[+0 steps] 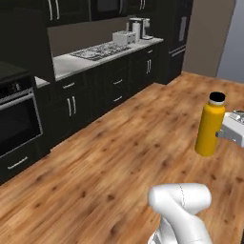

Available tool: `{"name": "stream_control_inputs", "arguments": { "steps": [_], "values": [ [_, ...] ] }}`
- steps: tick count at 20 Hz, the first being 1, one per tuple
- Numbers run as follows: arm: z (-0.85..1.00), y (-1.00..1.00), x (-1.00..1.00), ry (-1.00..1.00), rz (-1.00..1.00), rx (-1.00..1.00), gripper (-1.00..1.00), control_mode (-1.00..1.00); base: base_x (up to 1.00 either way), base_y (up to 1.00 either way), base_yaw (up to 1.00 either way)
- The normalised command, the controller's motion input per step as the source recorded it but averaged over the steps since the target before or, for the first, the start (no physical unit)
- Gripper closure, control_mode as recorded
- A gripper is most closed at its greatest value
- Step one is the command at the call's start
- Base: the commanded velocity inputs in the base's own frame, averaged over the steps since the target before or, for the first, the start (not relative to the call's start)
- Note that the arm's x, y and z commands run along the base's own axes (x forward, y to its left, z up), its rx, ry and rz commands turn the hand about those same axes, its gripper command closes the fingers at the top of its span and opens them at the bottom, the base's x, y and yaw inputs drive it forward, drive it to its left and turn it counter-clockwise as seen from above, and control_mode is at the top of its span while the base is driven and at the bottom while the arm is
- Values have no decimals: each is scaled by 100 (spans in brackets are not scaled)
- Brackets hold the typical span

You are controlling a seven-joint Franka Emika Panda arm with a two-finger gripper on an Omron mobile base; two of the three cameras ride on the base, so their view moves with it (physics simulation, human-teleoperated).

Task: Pick the water bottle from the counter and place it in the open cabinet.

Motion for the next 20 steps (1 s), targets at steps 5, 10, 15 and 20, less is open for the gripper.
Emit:
{"name": "stream_control_inputs", "arguments": {
  "steps": [5,10,15,20],
  "values": [
    [0,0,0,0,0,0,100,100,0,27,39],
    [0,0,0,0,0,0,100,100,1,25,35],
    [0,0,0,0,0,0,100,100,16,6,30],
    [0,0,0,0,0,0,100,100,26,0,22]
  ]
}}
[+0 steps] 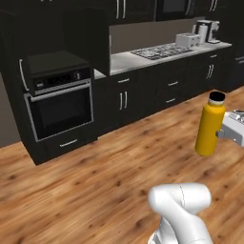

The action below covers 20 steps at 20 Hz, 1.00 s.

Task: Pick the water bottle from the counter and place it in the open cabinet.

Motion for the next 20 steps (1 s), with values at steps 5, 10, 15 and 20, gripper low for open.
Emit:
{"name": "stream_control_inputs", "arguments": {
  "steps": [5,10,15,20],
  "values": [
    [0,0,0,0,0,0,100,100,21,-22,17],
    [0,0,0,0,0,0,100,100,21,-26,13],
    [0,0,0,0,0,0,100,100,18,-25,13],
    [0,0,0,0,0,0,100,100,15,-15,13]
  ]
}}
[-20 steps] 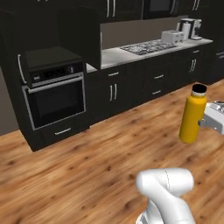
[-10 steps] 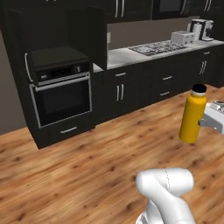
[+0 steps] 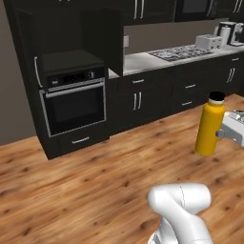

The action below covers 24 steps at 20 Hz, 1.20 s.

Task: Pick the water bottle from the counter and place it in the open cabinet.

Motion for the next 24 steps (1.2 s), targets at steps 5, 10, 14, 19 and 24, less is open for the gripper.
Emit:
{"name": "stream_control_inputs", "arguments": {
  "steps": [5,10,14,19,24],
  "values": [
    [0,0,0,0,0,0,100,100,11,-2,15],
    [0,0,0,0,0,0,100,100,26,0,15],
    [0,0,0,0,0,0,100,100,35,2,14],
    [0,0,0,0,0,0,100,100,44,5,12],
    [0,0,0,0,0,0,100,100,52,19,7]
  ]
}}
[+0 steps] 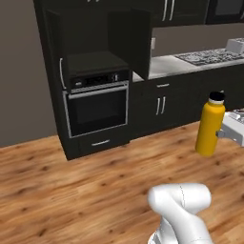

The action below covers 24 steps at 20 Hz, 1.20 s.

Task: Pick the water bottle from the counter and place it in the open cabinet.

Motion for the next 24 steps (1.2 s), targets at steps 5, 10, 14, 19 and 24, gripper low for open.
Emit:
{"name": "stream_control_inputs", "arguments": {
  "steps": [5,10,14,19,24],
  "values": [
    [0,0,0,0,0,0,100,100,56,30,3],
    [0,0,0,0,0,0,100,100,55,41,0],
    [0,0,0,0,0,0,100,100,55,51,0],
    [0,0,0,0,0,0,100,100,54,54,0],
    [0,0,0,0,0,0,100,100,51,49,0]
  ]
}}
